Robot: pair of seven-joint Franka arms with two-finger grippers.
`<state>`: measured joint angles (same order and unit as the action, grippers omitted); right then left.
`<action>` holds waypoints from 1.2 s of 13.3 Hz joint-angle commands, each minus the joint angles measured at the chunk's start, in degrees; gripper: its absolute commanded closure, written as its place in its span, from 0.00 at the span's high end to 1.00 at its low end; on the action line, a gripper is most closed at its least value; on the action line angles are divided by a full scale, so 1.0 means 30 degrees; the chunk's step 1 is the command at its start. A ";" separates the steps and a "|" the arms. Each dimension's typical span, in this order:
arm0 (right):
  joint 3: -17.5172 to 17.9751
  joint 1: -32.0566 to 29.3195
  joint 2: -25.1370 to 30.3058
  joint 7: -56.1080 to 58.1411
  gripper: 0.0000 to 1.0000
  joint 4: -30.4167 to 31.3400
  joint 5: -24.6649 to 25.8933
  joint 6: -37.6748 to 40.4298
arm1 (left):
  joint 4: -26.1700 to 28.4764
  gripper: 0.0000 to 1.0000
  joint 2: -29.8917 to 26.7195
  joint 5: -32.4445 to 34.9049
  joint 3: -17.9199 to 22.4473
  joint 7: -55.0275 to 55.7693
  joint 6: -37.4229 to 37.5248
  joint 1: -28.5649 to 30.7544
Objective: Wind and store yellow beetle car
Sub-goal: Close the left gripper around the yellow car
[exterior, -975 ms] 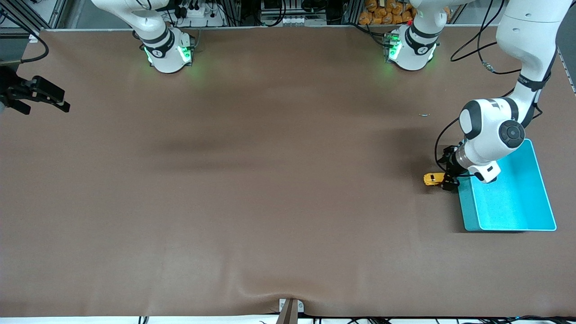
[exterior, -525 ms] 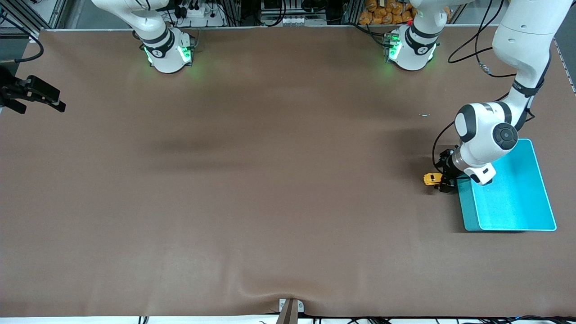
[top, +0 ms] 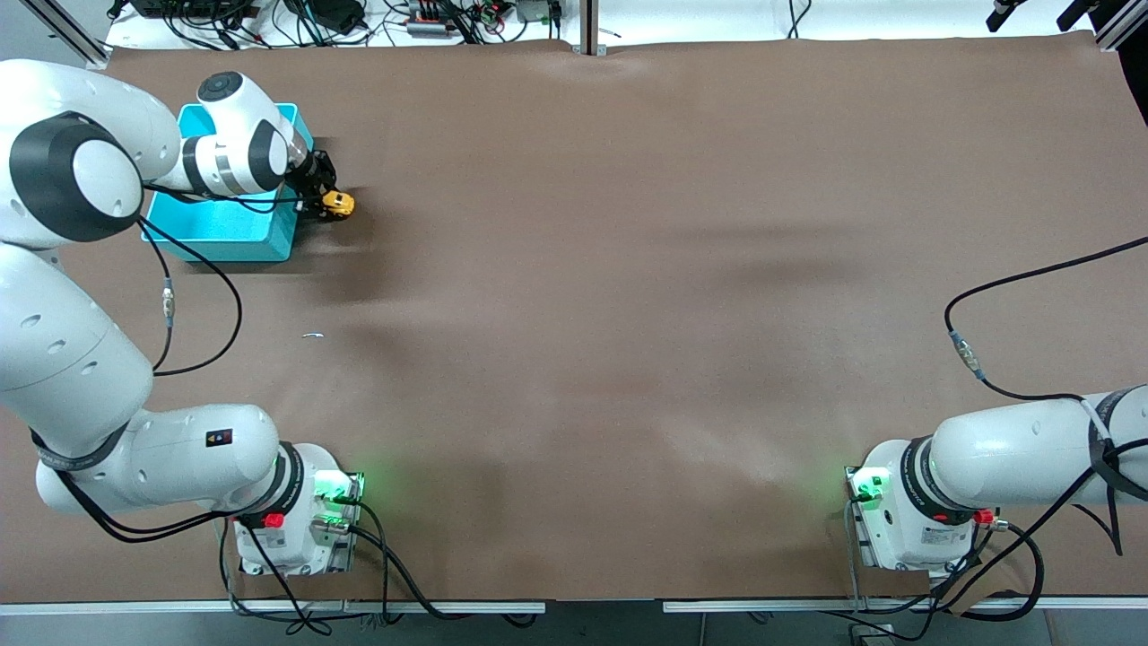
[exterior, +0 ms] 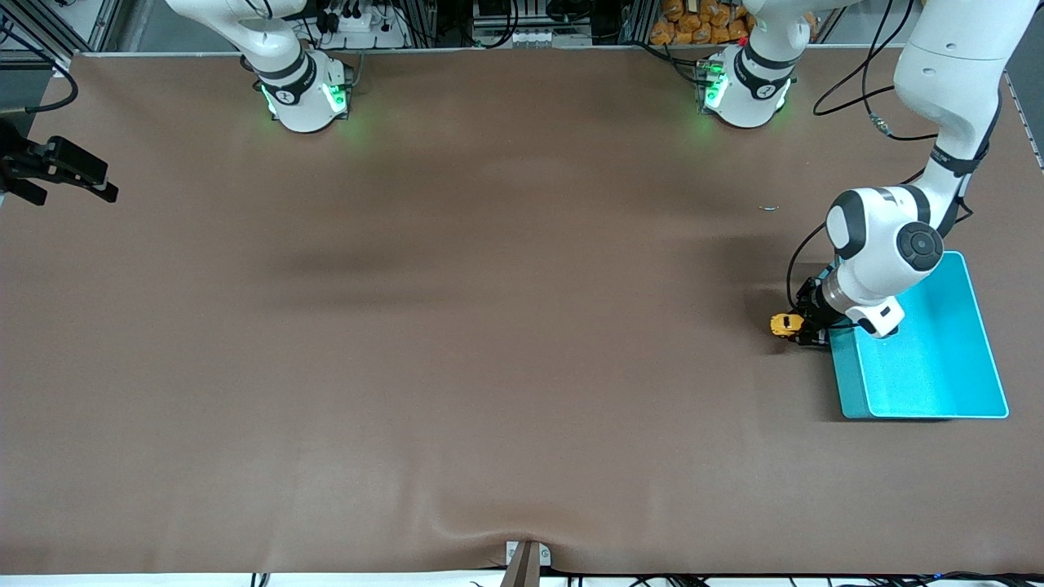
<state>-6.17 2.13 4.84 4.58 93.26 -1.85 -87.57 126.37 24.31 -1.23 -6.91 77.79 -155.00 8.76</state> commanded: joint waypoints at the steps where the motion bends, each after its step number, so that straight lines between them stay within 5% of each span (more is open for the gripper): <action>1: 0.0123 -0.0184 0.0202 -0.0122 1.00 -0.0238 0.0177 0.0273 | 0.0181 0.00 -0.1448 0.0465 -0.0100 0.0322 0.0834 -0.0662; 8: 0.0123 -0.0213 0.0231 -0.0122 1.00 -0.0268 0.0206 0.0273 | -0.2189 0.00 -0.3354 0.2518 -0.0481 -0.0438 0.5254 -0.1016; 16: 0.0123 -0.0213 0.0231 0.0053 1.00 -0.0414 0.0236 0.0302 | -0.2895 0.00 -0.4821 0.2637 -0.0336 -0.3979 0.7926 -0.0782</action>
<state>-6.19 2.13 4.85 4.59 92.29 -1.81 -87.40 118.36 10.78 5.26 -8.11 68.63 -133.49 5.85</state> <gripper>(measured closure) 0.000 0.489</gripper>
